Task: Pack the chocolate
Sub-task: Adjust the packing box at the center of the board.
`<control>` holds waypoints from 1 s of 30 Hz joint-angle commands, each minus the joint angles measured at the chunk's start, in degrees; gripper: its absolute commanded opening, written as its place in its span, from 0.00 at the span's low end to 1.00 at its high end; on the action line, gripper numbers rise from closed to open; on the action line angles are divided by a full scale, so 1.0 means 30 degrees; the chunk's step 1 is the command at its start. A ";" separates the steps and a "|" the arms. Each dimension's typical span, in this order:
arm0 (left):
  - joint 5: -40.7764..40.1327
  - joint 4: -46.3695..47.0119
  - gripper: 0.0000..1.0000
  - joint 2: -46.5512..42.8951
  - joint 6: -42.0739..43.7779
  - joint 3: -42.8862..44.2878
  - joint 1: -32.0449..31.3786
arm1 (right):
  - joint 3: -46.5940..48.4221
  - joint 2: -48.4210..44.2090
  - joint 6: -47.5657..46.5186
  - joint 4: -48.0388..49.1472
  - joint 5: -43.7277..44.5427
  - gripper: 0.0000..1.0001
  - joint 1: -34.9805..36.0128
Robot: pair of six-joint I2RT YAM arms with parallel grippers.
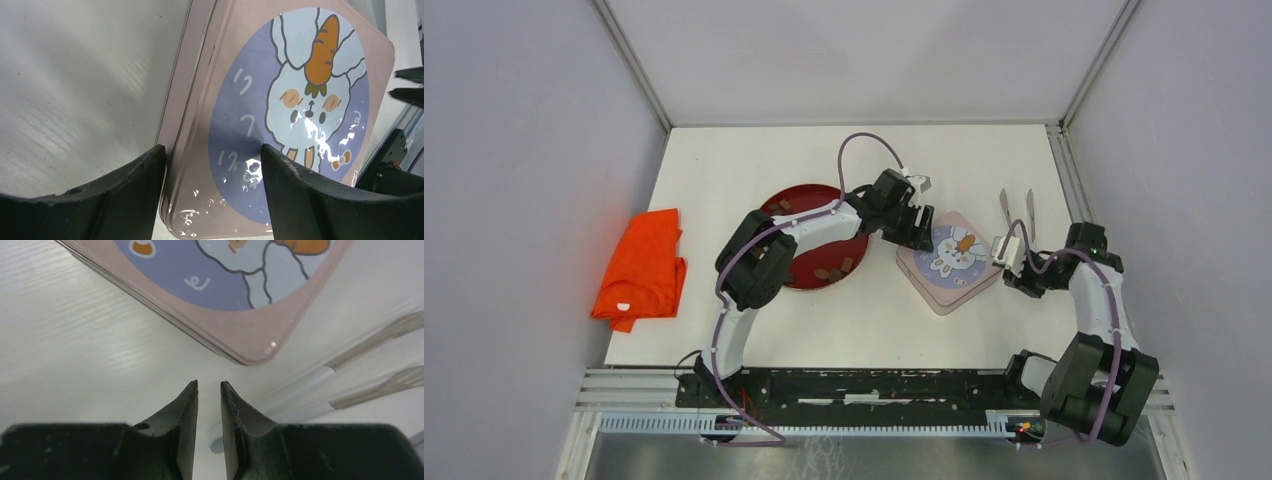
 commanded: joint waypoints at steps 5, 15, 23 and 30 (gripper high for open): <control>-0.0956 -0.1258 0.75 -0.0561 -0.0451 0.0765 -0.0241 | 0.3964 0.0339 -0.0381 -0.4101 -0.2985 0.55 -0.0999; -0.1076 -0.1492 0.76 -0.0586 -0.0461 0.0969 -0.0318 | 0.3133 0.1118 1.0235 0.3023 -0.2223 0.77 -0.0248; -0.0648 -0.1619 0.76 -0.0467 -0.0426 0.1349 -0.0311 | 0.5468 0.1485 -0.7603 -0.6761 -0.3532 0.80 -0.0009; -0.0343 -0.2645 0.76 0.0231 0.0067 0.2665 -0.0313 | 0.2734 0.0310 -1.8840 -0.8018 -0.2640 0.88 0.0840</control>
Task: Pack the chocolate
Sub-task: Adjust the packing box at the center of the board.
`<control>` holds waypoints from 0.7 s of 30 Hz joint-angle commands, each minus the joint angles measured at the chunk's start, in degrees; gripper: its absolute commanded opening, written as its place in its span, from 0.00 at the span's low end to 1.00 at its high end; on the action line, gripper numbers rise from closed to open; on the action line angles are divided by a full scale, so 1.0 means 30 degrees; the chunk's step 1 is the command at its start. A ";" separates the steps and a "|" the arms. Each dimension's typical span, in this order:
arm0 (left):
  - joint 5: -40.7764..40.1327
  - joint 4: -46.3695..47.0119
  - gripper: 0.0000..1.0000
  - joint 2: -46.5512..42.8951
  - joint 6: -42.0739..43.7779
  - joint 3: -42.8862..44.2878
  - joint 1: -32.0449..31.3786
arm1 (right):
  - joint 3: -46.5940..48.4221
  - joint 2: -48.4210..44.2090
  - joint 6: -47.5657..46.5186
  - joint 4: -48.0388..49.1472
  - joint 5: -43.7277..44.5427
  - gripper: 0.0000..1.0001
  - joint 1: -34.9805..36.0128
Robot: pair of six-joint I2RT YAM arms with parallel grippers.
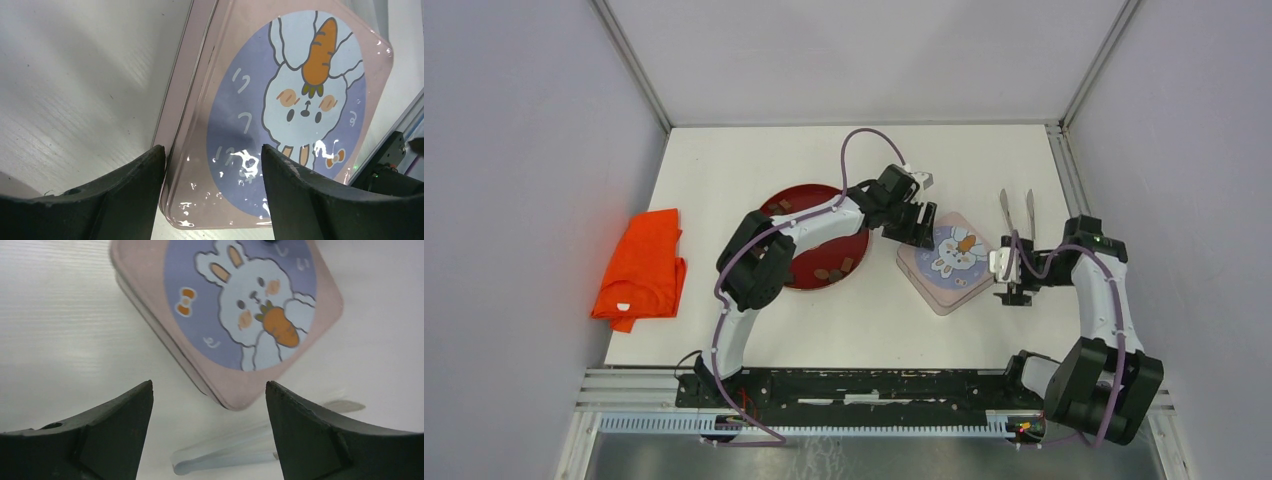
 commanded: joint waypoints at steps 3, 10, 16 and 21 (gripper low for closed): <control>0.0605 -0.0750 0.76 0.0416 0.0256 0.1629 -0.0103 | -0.2131 -0.0625 -1.0510 -0.0572 0.0409 0.85 0.1441; 0.0795 -0.1178 0.76 0.0861 0.0344 0.1912 -0.0123 | -0.3782 -0.1049 -0.7962 0.4394 0.1962 0.80 0.2918; 0.0739 -0.1181 0.76 0.0995 0.0312 0.1569 -0.0151 | -0.3627 -0.0944 -0.7597 0.4628 0.1844 0.74 0.3438; 0.0662 -0.1462 0.76 0.1251 0.0268 0.2236 -0.0136 | -0.4553 -0.0758 -0.7121 0.5609 0.3082 0.65 0.3638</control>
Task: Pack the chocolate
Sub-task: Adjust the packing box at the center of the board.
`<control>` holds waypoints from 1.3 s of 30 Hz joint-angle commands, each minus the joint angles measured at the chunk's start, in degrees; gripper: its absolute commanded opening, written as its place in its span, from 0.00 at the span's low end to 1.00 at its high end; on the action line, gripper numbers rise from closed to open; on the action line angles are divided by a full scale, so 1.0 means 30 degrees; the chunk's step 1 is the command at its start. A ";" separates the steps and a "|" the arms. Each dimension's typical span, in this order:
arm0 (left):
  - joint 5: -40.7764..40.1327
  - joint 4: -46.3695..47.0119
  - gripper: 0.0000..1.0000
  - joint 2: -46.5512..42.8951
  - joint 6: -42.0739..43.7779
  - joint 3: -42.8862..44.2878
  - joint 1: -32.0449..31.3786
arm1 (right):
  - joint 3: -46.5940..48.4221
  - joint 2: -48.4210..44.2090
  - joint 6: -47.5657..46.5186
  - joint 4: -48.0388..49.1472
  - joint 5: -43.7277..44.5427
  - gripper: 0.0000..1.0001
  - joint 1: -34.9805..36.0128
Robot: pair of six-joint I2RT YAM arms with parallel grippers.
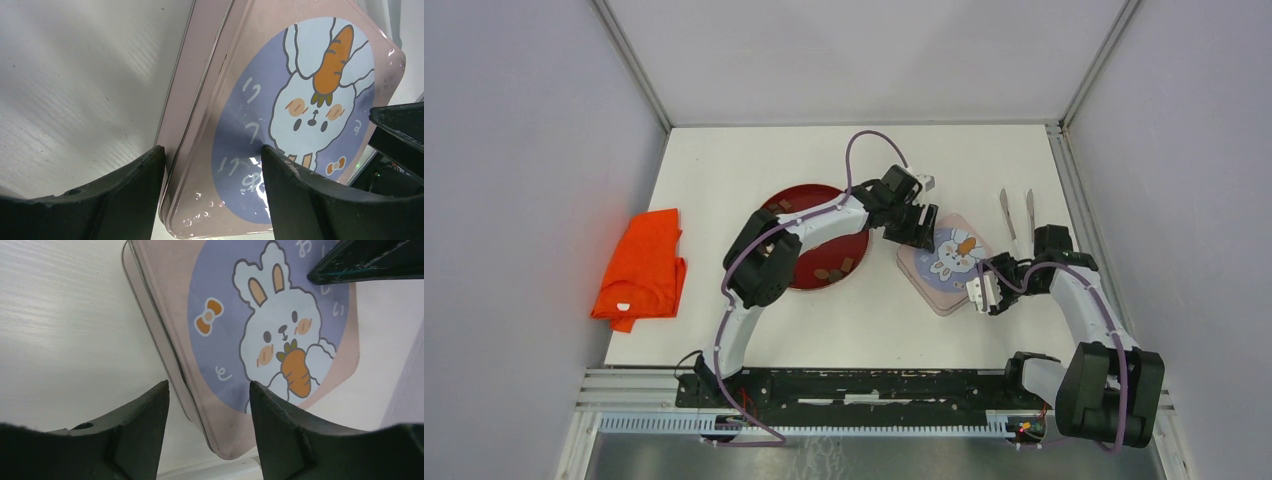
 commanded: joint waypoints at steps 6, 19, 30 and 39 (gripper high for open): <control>-0.0410 -0.1054 0.77 0.0771 0.0197 0.2463 -0.0125 | -0.0787 0.0646 -0.2412 0.1779 0.2834 0.51 0.0126; -0.2955 0.0930 0.81 -0.4403 -0.0876 0.0521 0.0584 | -0.0186 0.1636 -0.1115 0.1528 0.2760 0.49 0.0126; 0.0227 0.4717 0.45 -0.3865 -0.3603 -0.2116 -0.1966 | -0.0055 0.2243 -0.0733 0.1315 0.2561 0.47 0.0126; -0.0721 0.3511 0.39 0.1055 -0.3954 0.0317 -0.2181 | -0.0121 0.2293 -0.0328 0.1279 0.2623 0.47 0.0126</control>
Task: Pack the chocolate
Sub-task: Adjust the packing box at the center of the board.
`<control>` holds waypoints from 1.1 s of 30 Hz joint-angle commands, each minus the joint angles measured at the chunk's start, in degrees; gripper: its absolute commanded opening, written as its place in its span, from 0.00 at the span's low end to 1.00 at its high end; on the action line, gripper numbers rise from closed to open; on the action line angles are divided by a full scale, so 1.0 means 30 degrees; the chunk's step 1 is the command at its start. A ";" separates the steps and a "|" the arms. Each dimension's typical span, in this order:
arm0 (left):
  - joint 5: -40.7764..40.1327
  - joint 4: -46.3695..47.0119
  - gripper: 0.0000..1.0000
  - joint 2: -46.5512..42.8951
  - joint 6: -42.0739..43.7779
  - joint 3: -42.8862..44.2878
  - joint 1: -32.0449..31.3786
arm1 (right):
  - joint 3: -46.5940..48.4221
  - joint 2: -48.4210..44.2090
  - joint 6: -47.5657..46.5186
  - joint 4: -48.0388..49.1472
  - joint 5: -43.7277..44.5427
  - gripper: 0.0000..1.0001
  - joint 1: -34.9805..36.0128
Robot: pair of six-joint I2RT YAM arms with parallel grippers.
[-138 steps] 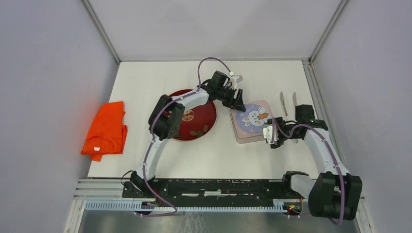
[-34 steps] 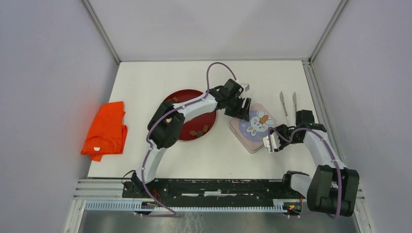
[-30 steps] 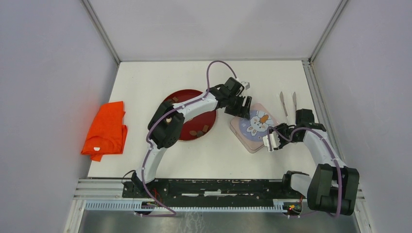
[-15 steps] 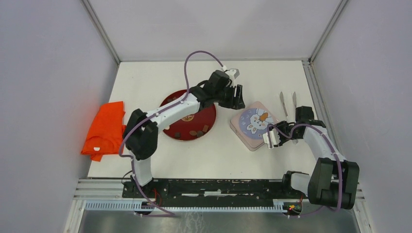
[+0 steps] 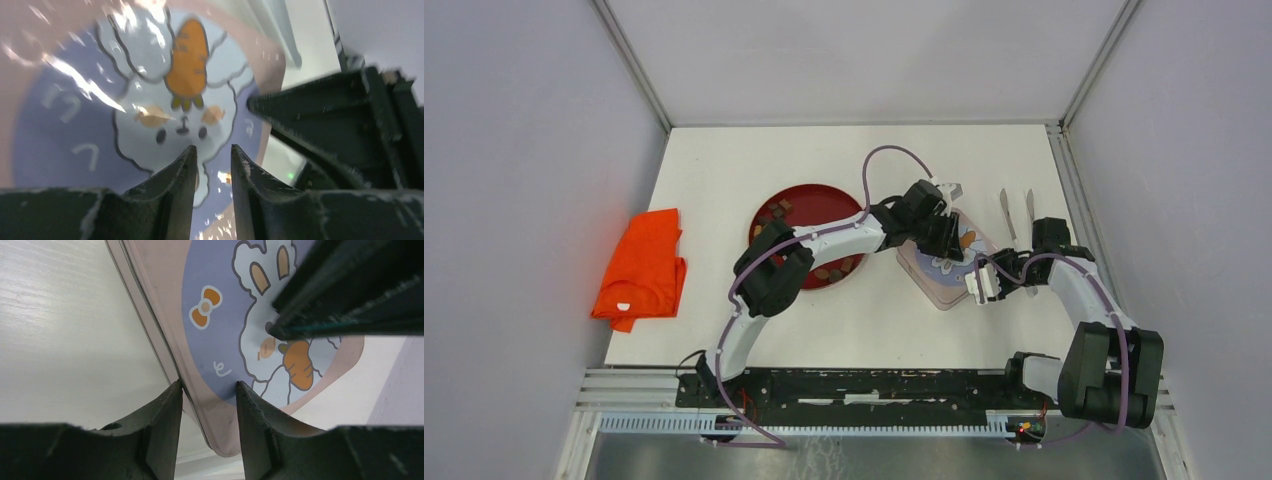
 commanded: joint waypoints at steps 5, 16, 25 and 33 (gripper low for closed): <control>-0.2233 -0.1558 0.38 0.2072 -0.0487 0.0782 0.0256 | 0.1396 0.0611 0.0447 -0.3106 0.0222 0.51 -0.0078; -0.1917 -0.0958 0.37 0.2607 -0.0662 -0.0743 0.0705 | 1.0144 0.1313 0.9707 -0.6126 -0.4521 0.45 -0.0831; -0.1331 -0.0556 0.37 0.2817 -0.0987 -0.0775 0.0730 | 0.3996 0.3262 1.8295 0.2402 0.4980 0.17 0.1277; -0.0218 0.0762 0.36 0.2792 -0.1538 -0.1591 0.0894 | 0.5772 0.4993 1.8835 0.0618 0.3359 0.11 0.1130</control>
